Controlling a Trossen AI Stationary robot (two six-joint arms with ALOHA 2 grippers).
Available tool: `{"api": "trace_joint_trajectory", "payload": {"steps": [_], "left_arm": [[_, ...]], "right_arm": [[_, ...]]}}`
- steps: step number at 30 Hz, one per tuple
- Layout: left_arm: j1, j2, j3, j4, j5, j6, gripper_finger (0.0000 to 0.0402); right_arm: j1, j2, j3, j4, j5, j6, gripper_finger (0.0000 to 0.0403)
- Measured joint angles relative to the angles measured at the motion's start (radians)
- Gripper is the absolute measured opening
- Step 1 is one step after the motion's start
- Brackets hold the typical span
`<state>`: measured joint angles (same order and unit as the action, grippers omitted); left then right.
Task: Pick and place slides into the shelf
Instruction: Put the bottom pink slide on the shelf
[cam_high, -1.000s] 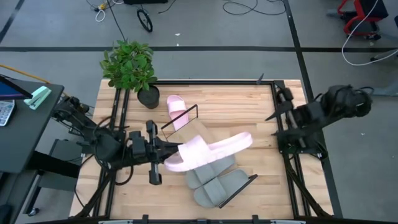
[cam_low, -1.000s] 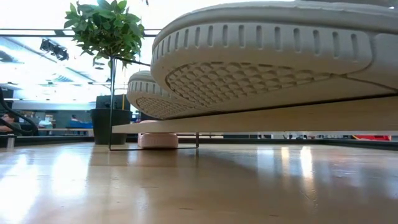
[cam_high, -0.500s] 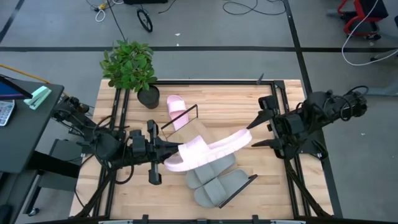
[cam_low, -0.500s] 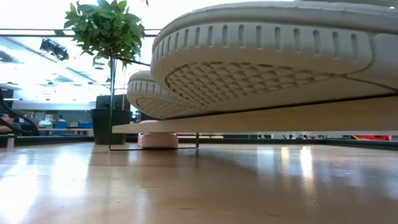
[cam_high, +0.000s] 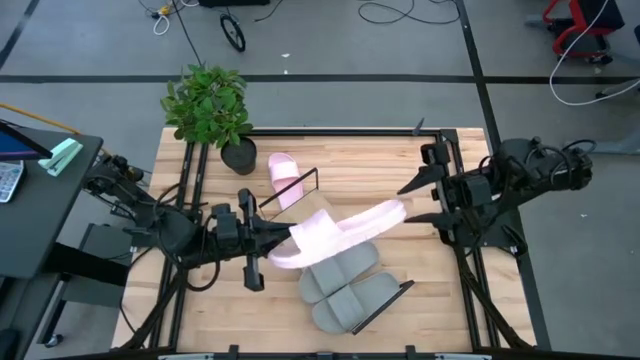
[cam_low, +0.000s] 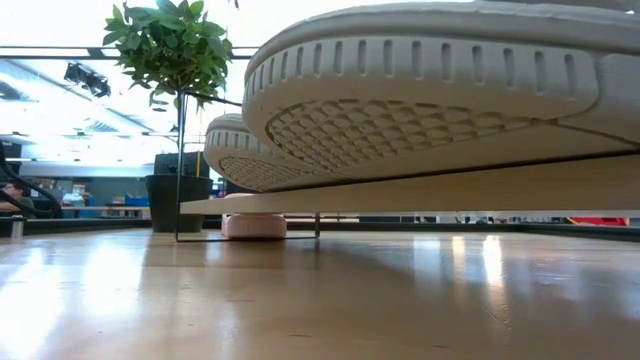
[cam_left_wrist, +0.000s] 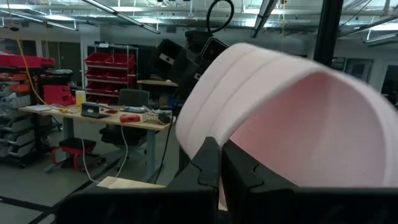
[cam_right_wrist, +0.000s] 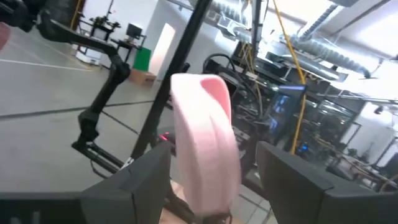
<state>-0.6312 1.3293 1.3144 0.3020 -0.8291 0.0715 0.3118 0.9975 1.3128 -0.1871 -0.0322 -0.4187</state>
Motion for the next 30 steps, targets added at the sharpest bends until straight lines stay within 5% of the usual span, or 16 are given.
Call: {"api": "trace_joint_trajectory", "payload": {"steps": [16, 20, 25, 30], "left_arm": [[0.000, 0.000, 0.000, 0.000, 0.004, 0.000, 0.0004], [0.000, 0.000, 0.000, -0.005, 0.003, 0.000, 0.0005], [0.002, 0.001, 0.000, -0.013, -0.038, 0.001, 0.0040], [0.013, 0.000, 0.000, -0.015, -0.042, 0.001, 0.0080]], "right_arm": [[-0.002, 0.079, 0.000, 0.048, -0.059, 0.030, 0.0235], [-0.002, 0.073, 0.000, 0.055, -0.060, 0.071, 0.0184], [-0.002, 0.040, -0.001, 0.046, -0.065, 0.164, 0.0059], [-0.001, -0.013, -0.001, 0.045, -0.064, 0.238, 0.0058]]}}
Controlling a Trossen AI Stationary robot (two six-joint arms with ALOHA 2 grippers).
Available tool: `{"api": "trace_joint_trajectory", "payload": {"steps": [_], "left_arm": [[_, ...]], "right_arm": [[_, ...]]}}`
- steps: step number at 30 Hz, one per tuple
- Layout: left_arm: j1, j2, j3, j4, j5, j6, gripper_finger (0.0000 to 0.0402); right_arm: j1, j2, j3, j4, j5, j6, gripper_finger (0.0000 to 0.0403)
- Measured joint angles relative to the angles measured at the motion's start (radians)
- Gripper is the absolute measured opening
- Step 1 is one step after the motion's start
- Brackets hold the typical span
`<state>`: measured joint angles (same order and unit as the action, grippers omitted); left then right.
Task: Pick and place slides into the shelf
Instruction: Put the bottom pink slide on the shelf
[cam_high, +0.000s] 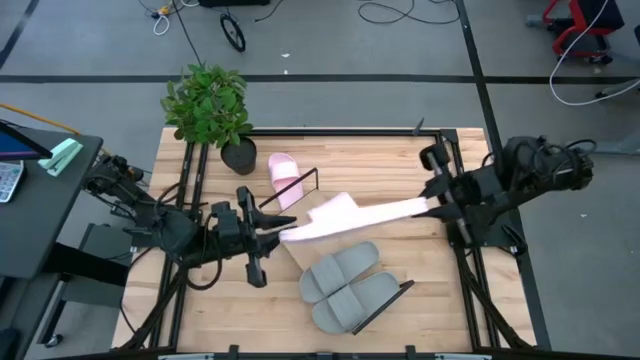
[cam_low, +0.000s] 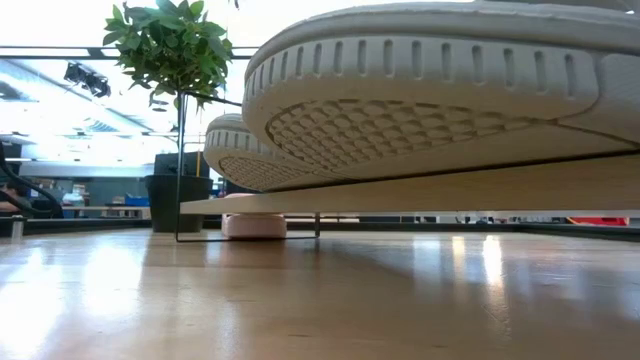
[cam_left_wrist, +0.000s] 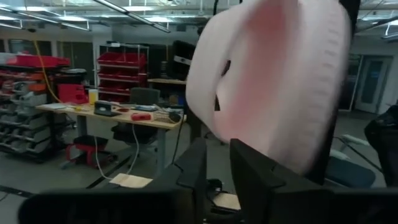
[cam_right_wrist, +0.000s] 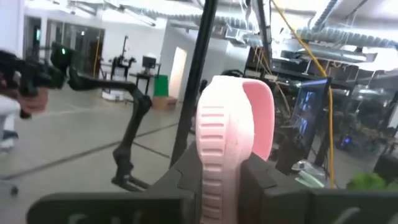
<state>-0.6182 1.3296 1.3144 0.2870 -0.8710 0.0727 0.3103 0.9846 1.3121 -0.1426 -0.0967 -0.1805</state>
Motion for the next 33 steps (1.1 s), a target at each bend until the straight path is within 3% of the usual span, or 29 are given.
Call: {"api": "trace_joint_trajectory", "payload": {"steps": [5, 10, 14, 16, 20, 26, 33], "left_arm": [[-0.002, 0.000, 0.000, -0.002, -0.008, 0.051, 0.0101], [-0.018, 0.000, 0.000, -0.010, -0.048, 0.120, 0.0106], [-0.003, 0.000, 0.000, -0.017, -0.137, 0.122, 0.0102], [0.012, 0.000, 0.000, -0.017, -0.165, 0.123, 0.0099], [0.041, 0.000, 0.000, -0.027, -0.168, 0.122, 0.0096], [0.092, 0.000, 0.000, -0.177, -0.156, 0.066, 0.0101], [0.191, 0.003, 0.000, -0.494, 0.092, -0.142, 0.0103]], "right_arm": [[0.000, -0.083, 0.000, -0.188, 0.063, 0.094, 0.0058], [-0.002, -0.147, 0.001, -0.488, 0.299, 0.243, 0.0058], [-0.001, -0.129, 0.005, -0.549, 0.406, 0.358, 0.0058], [0.000, -0.086, 0.041, -0.614, 0.431, 0.439, 0.0058], [-0.001, 0.062, 0.189, -0.905, 0.468, 0.537, 0.0058], [-0.001, 0.326, 0.494, -1.289, 0.452, 0.560, 0.0058], [-0.060, 0.542, 0.849, -1.423, 0.351, 0.576, 0.0058]]}}
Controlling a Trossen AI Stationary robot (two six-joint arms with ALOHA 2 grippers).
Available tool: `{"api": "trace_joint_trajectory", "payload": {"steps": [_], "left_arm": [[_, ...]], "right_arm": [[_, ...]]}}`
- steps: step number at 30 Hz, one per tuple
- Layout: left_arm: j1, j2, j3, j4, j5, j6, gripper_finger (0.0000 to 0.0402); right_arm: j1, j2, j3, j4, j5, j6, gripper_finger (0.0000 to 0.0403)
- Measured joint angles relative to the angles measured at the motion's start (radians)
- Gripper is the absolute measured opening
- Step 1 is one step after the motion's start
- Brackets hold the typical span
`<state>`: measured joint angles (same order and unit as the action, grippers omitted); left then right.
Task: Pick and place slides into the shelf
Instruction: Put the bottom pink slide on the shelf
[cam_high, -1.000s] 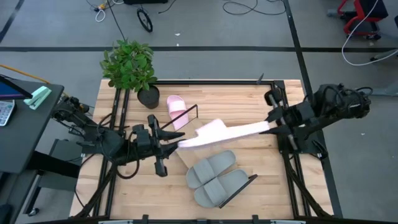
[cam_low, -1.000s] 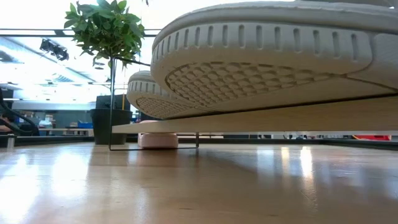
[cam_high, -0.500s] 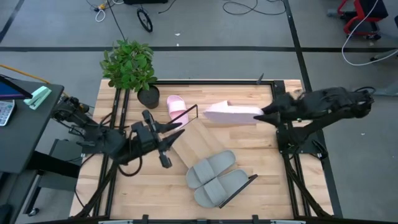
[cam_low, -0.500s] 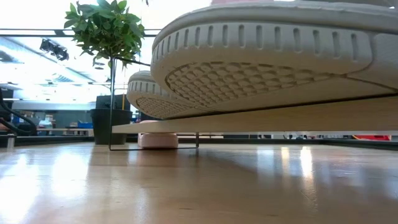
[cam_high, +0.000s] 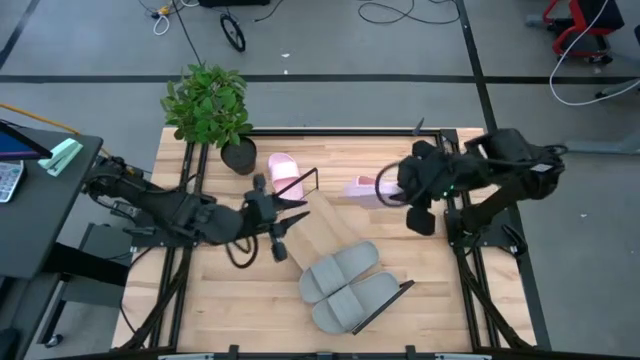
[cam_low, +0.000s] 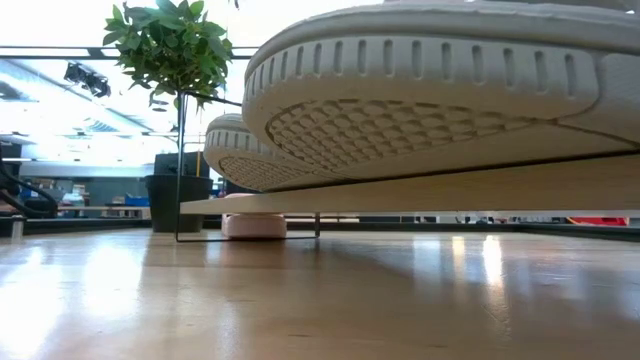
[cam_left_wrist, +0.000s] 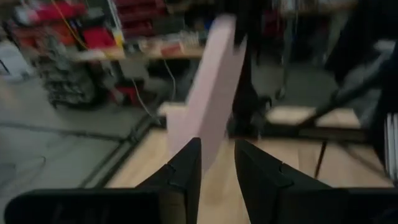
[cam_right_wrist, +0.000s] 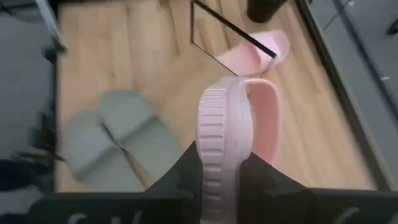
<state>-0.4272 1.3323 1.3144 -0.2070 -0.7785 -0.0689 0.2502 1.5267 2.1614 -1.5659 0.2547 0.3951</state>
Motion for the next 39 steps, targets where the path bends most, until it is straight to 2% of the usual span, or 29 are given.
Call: {"api": "trace_joint_trajectory", "payload": {"steps": [4, 7, 11, 16, 21, 26, 30, 35, 39], "left_arm": [[0.038, 0.011, 0.000, -0.067, 0.032, 0.065, 0.0108], [0.057, 0.011, 0.000, -0.064, 0.052, 0.173, 0.0115], [0.089, 0.011, 0.000, -0.068, 0.075, 0.242, 0.0129], [0.132, 0.011, 0.000, -0.087, 0.141, 0.282, 0.0146], [0.146, 0.011, 0.000, -0.109, 0.147, 0.283, 0.0157], [0.146, 0.011, 0.000, -0.119, 0.146, 0.290, 0.0153], [0.138, 0.008, 0.000, -0.147, 0.146, 0.291, 0.0144], [0.114, -0.017, 0.000, -0.265, 0.144, 0.286, 0.0133], [0.085, -0.066, 0.001, -0.395, 0.145, 0.205, 0.0125]], "right_arm": [[-0.056, 0.058, 0.085, -0.002, -0.089, 0.040, 0.0058], [-0.108, 0.084, 0.084, -0.005, -0.166, 0.063, 0.0058], [-0.164, 0.100, 0.058, -0.009, -0.247, 0.084, 0.0058], [-0.209, 0.150, 0.055, -0.005, -0.247, 0.083, 0.0058], [-0.223, 0.200, 0.055, -0.007, -0.245, 0.109, 0.0058], [-0.214, 0.255, 0.055, -0.004, -0.225, 0.180, 0.0058], [-0.190, 0.299, 0.055, -0.003, -0.165, 0.229, 0.0058], [-0.157, 0.319, 0.054, -0.003, -0.117, 0.320, 0.0058], [-0.140, 0.326, 0.017, -0.004, -0.076, 0.388, 0.0058]]}}
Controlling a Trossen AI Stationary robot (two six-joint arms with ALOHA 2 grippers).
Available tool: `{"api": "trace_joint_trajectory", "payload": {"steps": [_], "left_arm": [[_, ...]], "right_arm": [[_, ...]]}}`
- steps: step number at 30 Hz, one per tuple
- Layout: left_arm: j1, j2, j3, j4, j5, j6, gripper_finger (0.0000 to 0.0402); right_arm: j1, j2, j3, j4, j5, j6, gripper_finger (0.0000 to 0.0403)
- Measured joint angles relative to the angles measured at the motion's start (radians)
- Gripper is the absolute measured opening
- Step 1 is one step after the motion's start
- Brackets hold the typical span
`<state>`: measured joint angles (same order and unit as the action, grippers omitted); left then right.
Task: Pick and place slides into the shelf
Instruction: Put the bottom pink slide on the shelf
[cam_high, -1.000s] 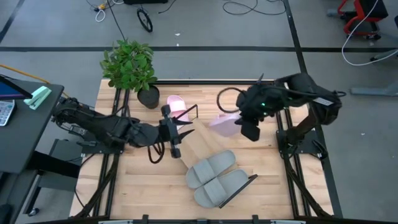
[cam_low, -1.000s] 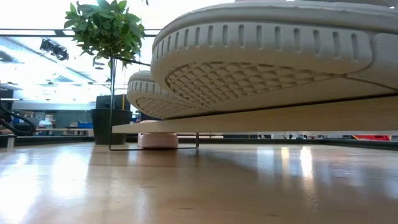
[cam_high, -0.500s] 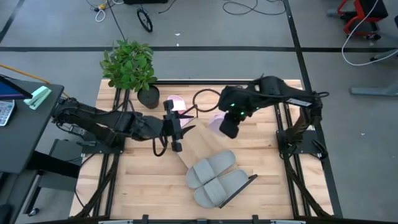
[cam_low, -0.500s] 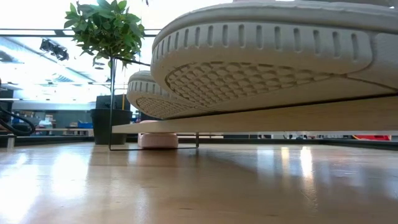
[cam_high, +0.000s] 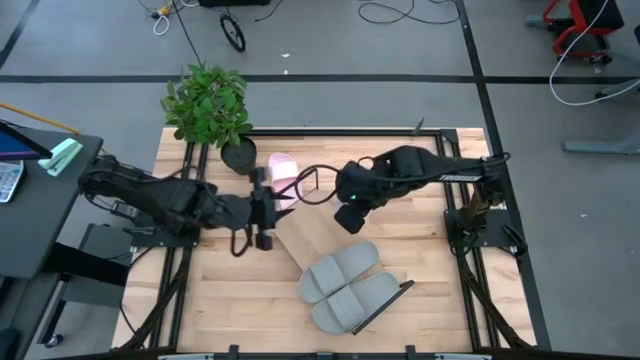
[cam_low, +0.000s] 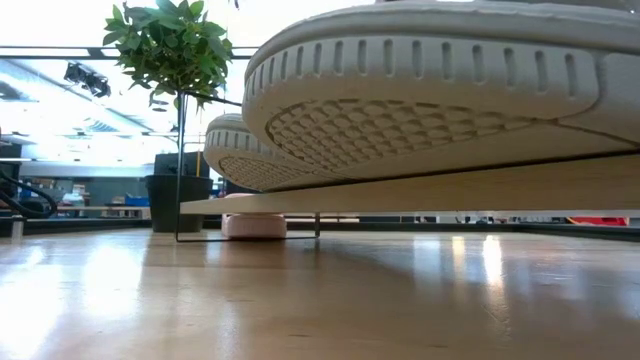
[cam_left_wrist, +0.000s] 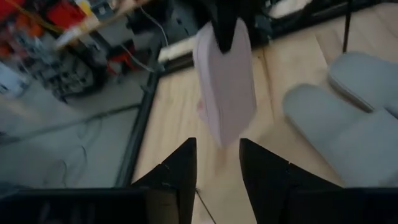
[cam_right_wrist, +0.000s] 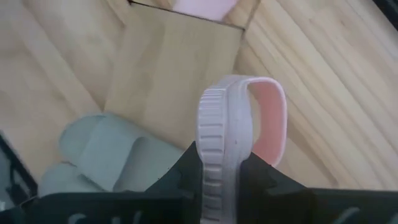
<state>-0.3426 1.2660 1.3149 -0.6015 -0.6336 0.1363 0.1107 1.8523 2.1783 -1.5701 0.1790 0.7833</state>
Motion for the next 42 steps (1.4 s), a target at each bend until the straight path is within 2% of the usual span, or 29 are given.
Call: {"api": "trace_joint_trajectory", "payload": {"steps": [6, 16, 23, 34, 42], "left_arm": [[-0.083, -0.099, 0.000, -0.191, 0.003, -0.146, 0.0108], [-0.155, -0.166, 0.000, -0.296, 0.001, -0.286, 0.0075], [-0.155, -0.166, 0.000, -0.359, -0.001, -0.317, 0.0056], [-0.153, -0.166, 0.000, -0.396, -0.001, -0.409, 0.0037], [-0.153, -0.167, 0.000, -0.582, 0.008, -0.643, 0.0019]], "right_arm": [[0.017, -0.011, -0.117, -0.002, -0.020, 0.105, 0.0058], [0.050, -0.013, -0.142, -0.001, -0.021, 0.200, 0.0058], [0.035, -0.013, -0.142, 0.000, 0.133, 0.133, 0.0058], [-0.042, 0.006, -0.143, 0.019, 0.159, -0.029, 0.0058], [-0.063, 0.006, -0.137, 0.082, 0.164, -0.135, 0.0058]]}}
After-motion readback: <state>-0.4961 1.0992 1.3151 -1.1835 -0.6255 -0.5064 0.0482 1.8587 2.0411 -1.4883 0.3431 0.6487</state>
